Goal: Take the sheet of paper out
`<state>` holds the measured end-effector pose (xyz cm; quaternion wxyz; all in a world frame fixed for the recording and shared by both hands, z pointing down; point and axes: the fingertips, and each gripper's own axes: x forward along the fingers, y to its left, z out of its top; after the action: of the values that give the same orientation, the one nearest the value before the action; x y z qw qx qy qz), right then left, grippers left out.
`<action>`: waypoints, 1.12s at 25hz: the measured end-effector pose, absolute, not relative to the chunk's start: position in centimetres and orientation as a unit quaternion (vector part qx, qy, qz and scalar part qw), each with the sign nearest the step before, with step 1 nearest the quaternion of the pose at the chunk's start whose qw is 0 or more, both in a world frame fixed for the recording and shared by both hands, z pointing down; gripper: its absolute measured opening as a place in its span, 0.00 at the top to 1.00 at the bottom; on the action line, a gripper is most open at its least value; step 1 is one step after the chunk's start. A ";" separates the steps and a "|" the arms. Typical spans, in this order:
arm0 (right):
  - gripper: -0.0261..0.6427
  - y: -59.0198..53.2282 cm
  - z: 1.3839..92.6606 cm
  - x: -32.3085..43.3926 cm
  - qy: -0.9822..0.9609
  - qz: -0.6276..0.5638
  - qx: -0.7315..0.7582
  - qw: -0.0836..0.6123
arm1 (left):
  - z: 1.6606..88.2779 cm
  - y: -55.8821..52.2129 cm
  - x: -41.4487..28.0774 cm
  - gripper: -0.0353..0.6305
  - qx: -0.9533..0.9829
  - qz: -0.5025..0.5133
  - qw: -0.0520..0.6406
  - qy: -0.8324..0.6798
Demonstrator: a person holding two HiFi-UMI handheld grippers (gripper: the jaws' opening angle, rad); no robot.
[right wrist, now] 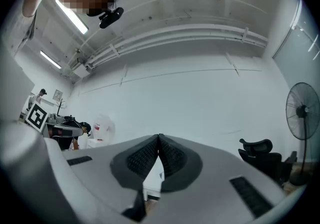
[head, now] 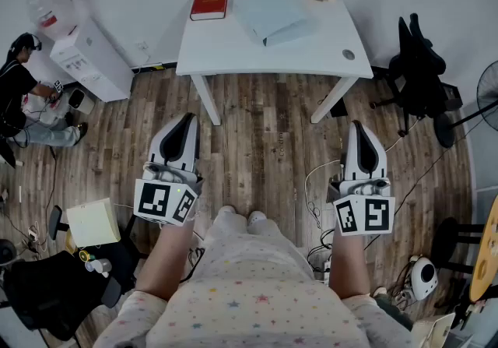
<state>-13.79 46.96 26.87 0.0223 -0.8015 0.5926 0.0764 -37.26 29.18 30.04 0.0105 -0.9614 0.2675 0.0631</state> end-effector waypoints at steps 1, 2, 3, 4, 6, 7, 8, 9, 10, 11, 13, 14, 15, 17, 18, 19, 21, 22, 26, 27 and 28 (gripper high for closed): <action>0.96 47.1 27.0 -13.8 0.593 0.076 -0.802 0.023 | 30.1 29.3 -37.2 0.91 -0.961 0.063 0.011 0.268; 0.96 47.2 27.1 -13.8 0.593 0.076 -0.802 0.023 | 30.2 29.5 -37.1 0.91 -0.961 0.064 0.011 0.268; 0.96 47.2 27.2 -13.9 0.593 0.076 -0.801 0.023 | 30.3 29.6 -37.1 0.91 -0.961 0.064 0.010 0.268; 0.96 47.3 27.3 -14.0 0.594 0.076 -0.801 0.023 | 30.4 29.7 -37.0 0.91 -0.961 0.063 0.010 0.268; 0.96 47.3 27.3 -14.0 0.594 0.077 -0.800 0.021 | 30.5 29.8 -37.0 0.91 -0.961 0.063 0.009 0.270; 0.96 47.3 27.3 -14.0 0.593 0.075 -0.801 0.021 | 30.5 29.8 -37.0 0.91 -0.960 0.064 0.007 0.272; 0.96 47.4 27.3 -13.9 0.592 0.071 -0.803 0.023 | 30.4 29.8 -37.0 0.91 -0.960 0.064 0.006 0.274; 0.96 47.4 27.3 -13.7 0.590 0.066 -0.804 0.027 | 30.4 29.8 -36.9 0.91 -0.959 0.064 0.004 0.276; 0.96 47.5 27.3 -13.6 0.589 0.061 -0.805 0.033 | 30.3 29.8 -36.9 0.91 -0.958 0.063 0.003 0.279; 0.96 47.6 27.3 -13.4 0.588 0.056 -0.806 0.038 | 30.3 29.8 -36.7 0.91 -0.958 0.063 0.002 0.280; 0.96 47.7 27.4 -13.0 0.589 0.049 -0.806 0.044 | 30.2 29.8 -36.3 0.91 -0.958 0.061 -0.001 0.280; 0.95 47.7 27.5 -12.8 0.590 0.046 -0.805 0.046 | 30.2 29.8 -36.1 0.91 -0.958 0.059 -0.002 0.280; 0.92 47.6 27.5 -12.6 0.592 0.043 -0.803 0.048 | 30.2 29.8 -35.9 0.90 -0.958 0.058 -0.002 0.280; 0.85 47.4 27.7 -12.5 0.597 0.039 -0.800 0.050 | 30.3 29.7 -35.8 0.90 -0.957 0.057 -0.004 0.283; 0.81 47.3 27.8 -12.4 0.599 0.037 -0.798 0.051 | 30.4 29.6 -35.8 0.90 -0.957 0.056 -0.004 0.285; 0.79 47.2 27.9 -12.4 0.602 0.036 -0.796 0.052 | 30.5 29.6 -35.7 0.90 -0.957 0.055 -0.005 0.286; 0.73 47.0 27.9 -12.3 0.609 0.033 -0.791 0.055 | 30.6 29.5 -35.4 0.87 -0.956 0.051 -0.008 0.288; 0.70 46.8 27.9 -12.2 0.611 0.032 -0.789 0.057 | 30.7 29.3 -35.2 0.81 -0.956 0.049 -0.010 0.288; 0.62 46.0 27.7 -11.4 0.613 0.032 -0.786 0.071 | 31.0 28.4 -34.5 0.64 -0.953 0.040 -0.013 0.298; 0.58 45.8 27.7 -11.3 0.611 0.034 -0.787 0.075 | 31.1 28.1 -34.5 0.61 -0.953 0.039 -0.011 0.302; 0.56 45.6 27.6 -11.1 0.609 0.037 -0.788 0.076 | 31.1 27.7 -34.4 0.59 -0.952 0.039 -0.009 0.304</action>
<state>-11.12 45.58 27.63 0.0762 -0.7884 0.6093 0.0372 -34.37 27.71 31.12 -0.0090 -0.9520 0.3036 0.0391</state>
